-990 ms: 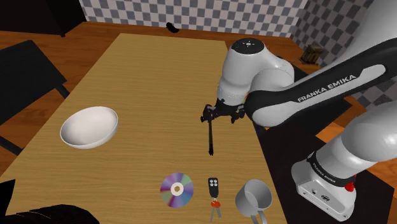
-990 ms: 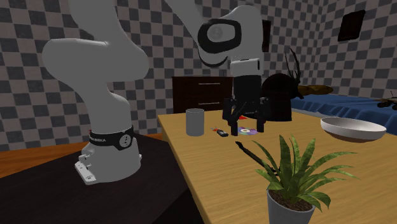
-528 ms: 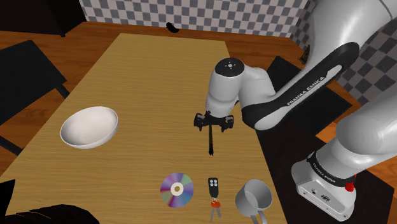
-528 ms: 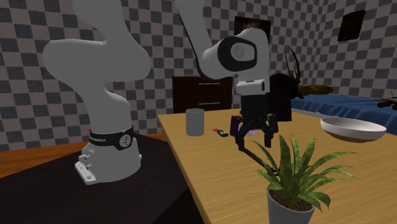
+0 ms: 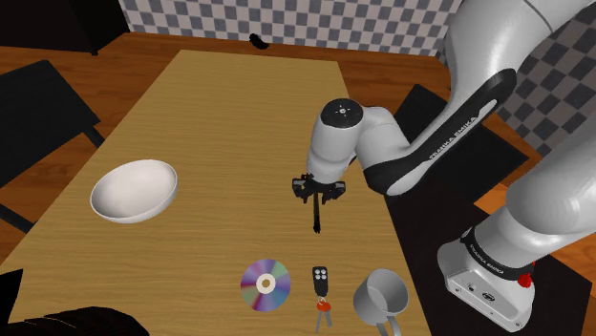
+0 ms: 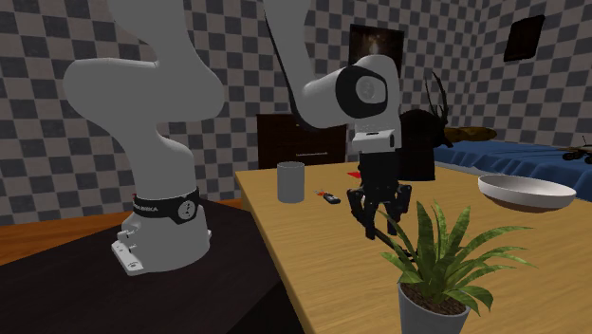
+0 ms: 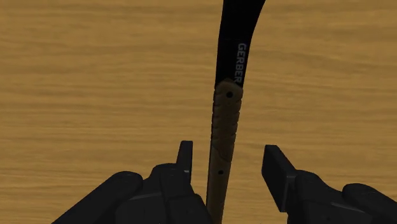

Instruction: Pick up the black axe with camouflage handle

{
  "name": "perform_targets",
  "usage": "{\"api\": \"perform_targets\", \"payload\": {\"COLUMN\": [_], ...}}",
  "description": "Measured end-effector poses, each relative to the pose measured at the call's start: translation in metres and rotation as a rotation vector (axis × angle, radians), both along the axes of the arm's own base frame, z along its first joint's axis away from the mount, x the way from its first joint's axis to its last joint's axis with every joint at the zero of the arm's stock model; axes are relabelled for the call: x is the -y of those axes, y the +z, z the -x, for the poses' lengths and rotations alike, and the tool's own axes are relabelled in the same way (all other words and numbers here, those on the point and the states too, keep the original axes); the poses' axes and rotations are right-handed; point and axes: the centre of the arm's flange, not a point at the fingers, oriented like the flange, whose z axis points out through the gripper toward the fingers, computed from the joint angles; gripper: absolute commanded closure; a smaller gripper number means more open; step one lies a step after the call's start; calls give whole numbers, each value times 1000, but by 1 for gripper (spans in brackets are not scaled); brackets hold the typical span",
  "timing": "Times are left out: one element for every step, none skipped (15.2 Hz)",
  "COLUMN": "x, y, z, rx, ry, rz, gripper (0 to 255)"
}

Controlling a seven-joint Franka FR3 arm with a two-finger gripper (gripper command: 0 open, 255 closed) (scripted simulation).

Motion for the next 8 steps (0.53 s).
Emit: {"api": "perform_targets", "payload": {"x": [0, 0, -1, -1, -1, -1, -1, 0], "y": [0, 0, 0, 1, 1, 1, 1, 3], "z": [0, 0, 0, -1, -1, -1, -1, 0], "rx": [2, 2, 2, 2, 2, 3, 3, 1], "ry": [1, 1, 1, 1, 0, 0, 0, -1], "rz": [2, 2, 2, 1, 1, 2, 2, 2], "gripper": [255, 255, 255, 255, 255, 255, 255, 255]}}
